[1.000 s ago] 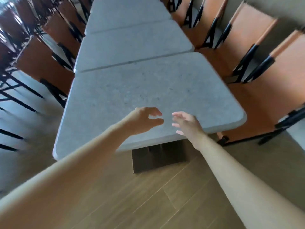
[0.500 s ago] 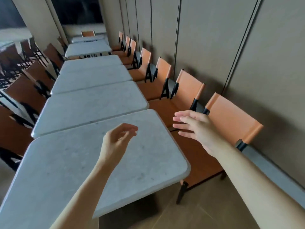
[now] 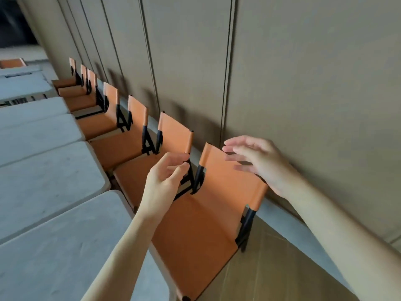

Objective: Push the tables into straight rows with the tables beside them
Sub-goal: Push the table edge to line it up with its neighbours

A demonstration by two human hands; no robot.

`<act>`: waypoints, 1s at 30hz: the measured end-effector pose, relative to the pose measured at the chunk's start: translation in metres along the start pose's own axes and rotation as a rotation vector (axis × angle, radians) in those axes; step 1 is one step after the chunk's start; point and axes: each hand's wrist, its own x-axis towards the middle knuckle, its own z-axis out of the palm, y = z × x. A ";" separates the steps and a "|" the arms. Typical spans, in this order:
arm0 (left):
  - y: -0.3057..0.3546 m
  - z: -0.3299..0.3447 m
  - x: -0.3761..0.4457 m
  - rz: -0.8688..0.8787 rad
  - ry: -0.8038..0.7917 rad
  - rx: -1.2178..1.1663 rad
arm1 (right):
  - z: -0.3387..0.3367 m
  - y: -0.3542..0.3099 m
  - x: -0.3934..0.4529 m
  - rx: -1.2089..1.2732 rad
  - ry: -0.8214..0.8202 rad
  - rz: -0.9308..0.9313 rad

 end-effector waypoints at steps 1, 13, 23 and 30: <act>0.000 0.021 0.014 -0.006 -0.015 -0.001 | -0.022 0.006 0.009 0.014 0.022 0.003; -0.004 0.285 0.147 -0.127 -0.032 0.036 | -0.292 0.093 0.141 -0.015 0.012 0.053; -0.019 0.336 0.222 -0.253 0.291 0.110 | -0.314 0.102 0.286 -0.066 -0.326 0.010; -0.059 0.321 0.290 -0.296 0.521 0.073 | -0.268 0.102 0.379 -0.137 -0.573 -0.055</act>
